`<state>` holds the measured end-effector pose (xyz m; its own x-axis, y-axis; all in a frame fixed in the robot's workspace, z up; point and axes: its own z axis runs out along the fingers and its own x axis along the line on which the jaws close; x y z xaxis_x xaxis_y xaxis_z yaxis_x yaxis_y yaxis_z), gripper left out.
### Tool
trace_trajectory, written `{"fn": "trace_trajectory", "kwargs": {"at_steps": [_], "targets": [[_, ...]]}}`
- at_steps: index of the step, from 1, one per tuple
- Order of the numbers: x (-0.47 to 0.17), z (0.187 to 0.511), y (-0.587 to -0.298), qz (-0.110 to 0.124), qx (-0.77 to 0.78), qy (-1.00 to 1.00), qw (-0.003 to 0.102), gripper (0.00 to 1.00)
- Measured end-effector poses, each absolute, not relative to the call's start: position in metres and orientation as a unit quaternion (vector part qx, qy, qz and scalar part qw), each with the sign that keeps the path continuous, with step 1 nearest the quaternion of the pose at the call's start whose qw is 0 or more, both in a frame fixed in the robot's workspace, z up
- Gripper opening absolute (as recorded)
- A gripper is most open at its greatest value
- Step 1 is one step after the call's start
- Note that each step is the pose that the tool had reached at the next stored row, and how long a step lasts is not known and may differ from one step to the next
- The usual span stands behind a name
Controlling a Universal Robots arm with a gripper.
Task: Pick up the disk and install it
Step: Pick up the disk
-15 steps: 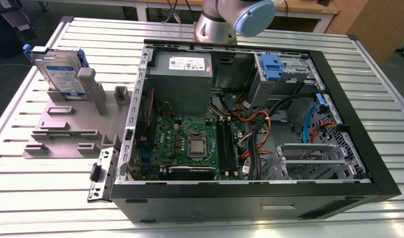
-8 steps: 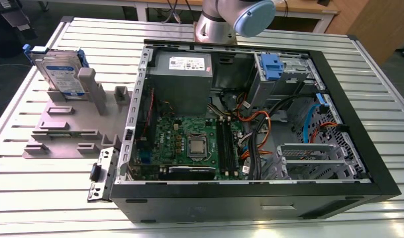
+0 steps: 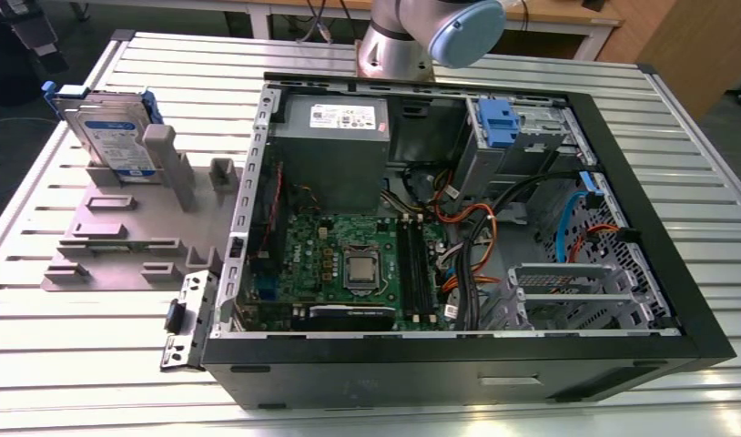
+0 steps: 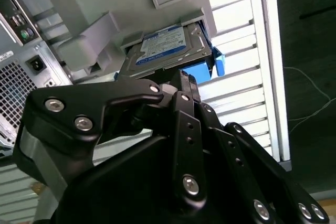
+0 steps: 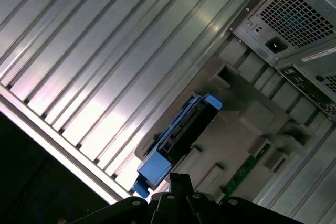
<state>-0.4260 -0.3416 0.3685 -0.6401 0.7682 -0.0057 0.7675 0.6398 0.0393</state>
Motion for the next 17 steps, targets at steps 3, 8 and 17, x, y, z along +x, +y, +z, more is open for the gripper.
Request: {"fn": "trace_trajectory", "kwargs": {"at_steps": [3, 8, 17], "targets": [[-0.426, 0.3685, -0.3416, 0.017, 0.399, 0.917, 0.01, 0.11], [-0.426, 0.3685, -0.3416, 0.017, 0.357, 0.934, 0.01, 0.11], [-0.4259, 0.3682, -0.3416, 0.018, 0.279, 0.96, 0.008, 0.11]]}}
